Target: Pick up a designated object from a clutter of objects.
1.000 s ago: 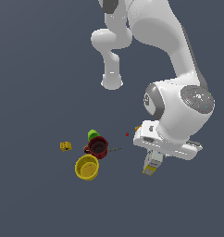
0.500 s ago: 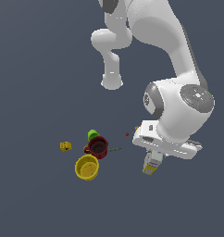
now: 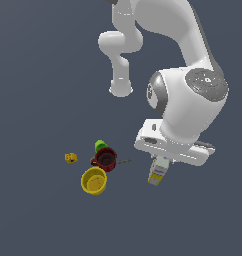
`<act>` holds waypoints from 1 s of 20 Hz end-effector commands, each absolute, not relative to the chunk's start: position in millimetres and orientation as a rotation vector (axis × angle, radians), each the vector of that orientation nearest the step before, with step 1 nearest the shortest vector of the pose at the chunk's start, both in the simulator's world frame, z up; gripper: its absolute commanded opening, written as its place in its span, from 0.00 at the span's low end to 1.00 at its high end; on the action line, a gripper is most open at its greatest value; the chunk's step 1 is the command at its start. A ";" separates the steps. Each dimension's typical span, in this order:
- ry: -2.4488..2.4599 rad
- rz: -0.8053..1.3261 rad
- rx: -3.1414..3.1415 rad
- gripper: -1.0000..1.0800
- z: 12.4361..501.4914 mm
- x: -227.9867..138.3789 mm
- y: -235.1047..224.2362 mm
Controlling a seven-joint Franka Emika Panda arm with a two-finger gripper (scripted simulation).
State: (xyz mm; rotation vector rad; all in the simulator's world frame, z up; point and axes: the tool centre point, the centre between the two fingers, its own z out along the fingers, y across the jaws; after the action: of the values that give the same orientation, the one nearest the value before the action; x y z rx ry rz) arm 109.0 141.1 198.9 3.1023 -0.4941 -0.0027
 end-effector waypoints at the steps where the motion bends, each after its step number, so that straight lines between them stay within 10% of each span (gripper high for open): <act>1: -0.496 -0.001 3.103 0.00 220.1 107.9 124.7; 20: -0.495 -0.001 3.104 0.00 403.2 100.1 -13.8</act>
State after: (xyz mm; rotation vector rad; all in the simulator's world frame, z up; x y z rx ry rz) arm 100.9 -3.5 389.1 3.1038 -0.4967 0.0001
